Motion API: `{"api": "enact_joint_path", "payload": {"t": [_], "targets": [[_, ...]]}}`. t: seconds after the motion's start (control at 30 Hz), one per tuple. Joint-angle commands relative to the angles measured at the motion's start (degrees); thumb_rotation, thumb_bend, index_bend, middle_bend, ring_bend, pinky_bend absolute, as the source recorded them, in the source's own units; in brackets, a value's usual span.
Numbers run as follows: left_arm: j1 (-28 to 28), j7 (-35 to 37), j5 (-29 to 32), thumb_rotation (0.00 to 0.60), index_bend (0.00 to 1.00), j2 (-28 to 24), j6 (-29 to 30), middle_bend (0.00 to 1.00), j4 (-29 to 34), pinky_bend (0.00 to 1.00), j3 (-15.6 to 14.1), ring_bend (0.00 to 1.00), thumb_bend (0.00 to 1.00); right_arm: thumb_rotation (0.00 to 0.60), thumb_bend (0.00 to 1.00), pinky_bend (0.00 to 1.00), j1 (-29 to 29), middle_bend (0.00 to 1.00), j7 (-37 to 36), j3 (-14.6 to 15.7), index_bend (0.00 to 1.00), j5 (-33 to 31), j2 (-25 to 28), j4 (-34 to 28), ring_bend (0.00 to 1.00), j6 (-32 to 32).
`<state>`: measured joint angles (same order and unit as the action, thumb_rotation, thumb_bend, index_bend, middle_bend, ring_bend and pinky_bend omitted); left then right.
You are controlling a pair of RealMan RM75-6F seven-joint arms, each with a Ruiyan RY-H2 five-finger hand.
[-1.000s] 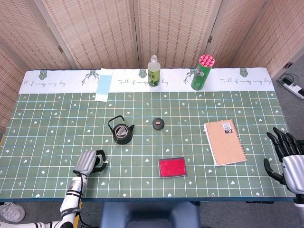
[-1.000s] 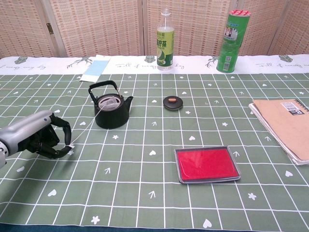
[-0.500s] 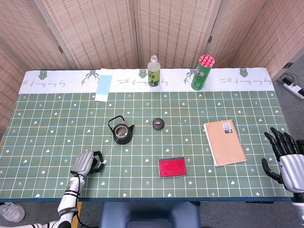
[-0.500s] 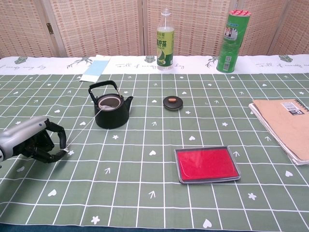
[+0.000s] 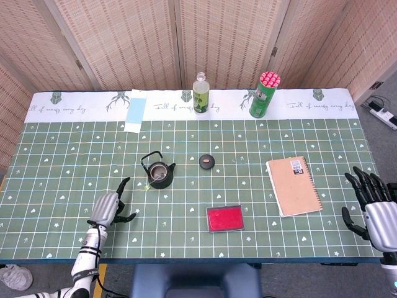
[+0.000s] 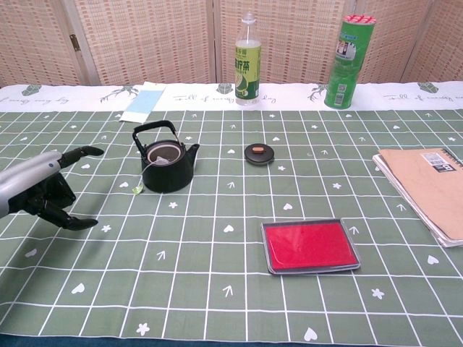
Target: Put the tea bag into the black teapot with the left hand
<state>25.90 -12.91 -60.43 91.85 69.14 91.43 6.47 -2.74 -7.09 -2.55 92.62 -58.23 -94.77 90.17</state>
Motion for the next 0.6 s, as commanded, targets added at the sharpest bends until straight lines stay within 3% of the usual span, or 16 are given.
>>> {"api": "enact_joint_path", "payload": {"t": [0.03,0.13,0.2,0.3,0.4,0.5,0.6], "targets": [[-0.40,-1.31,-1.72,0.600,0.00,-2.21,1.41,1.00,2.29,1.00,0.15,1.00,0.18,0.600,0.51,0.00,0.06,0.00,-0.14,0.02,0.00,0.09,0.08,-0.05,0.00,0.16],[-1.65,-1.60,-5.27,0.600,0.00,-6.08,4.36,1.00,5.77,1.00,-0.20,0.99,0.17,0.600,0.51,0.00,0.20,0.00,-0.49,-0.02,0.00,0.10,0.21,-0.03,0.00,0.47],[-2.54,-1.23,-6.83,0.600,0.00,-8.53,5.49,0.93,7.81,0.99,-0.63,0.90,0.16,0.600,0.51,0.00,0.20,0.00,-0.51,-0.05,0.00,0.03,0.23,0.01,0.00,0.46],[-3.89,-0.49,-9.55,0.600,0.00,-13.34,6.55,0.74,11.10,0.87,-1.78,0.69,0.17,0.600,0.51,0.00,0.17,0.00,-0.43,0.13,0.00,0.38,0.23,-0.08,0.00,0.40],[-5.39,0.47,-11.58,0.600,0.00,-19.29,6.42,0.62,14.82,0.71,-3.78,0.55,0.16,0.600,0.51,0.00,0.27,0.00,-0.34,0.11,0.00,0.39,0.23,-0.16,0.00,0.60],[-7.75,1.31,-15.81,0.600,0.02,-24.01,8.70,0.53,16.20,0.62,-6.25,0.45,0.17,0.600,0.51,0.00,0.27,0.00,-0.23,0.10,0.00,0.38,0.22,-0.20,0.00,0.62],[-11.55,3.20,-21.73,0.600,0.06,-25.35,14.46,0.46,13.28,0.51,-8.63,0.37,0.17,0.600,0.51,0.00,0.17,0.00,0.26,0.14,0.00,0.35,0.08,-0.22,0.00,0.33]]}}
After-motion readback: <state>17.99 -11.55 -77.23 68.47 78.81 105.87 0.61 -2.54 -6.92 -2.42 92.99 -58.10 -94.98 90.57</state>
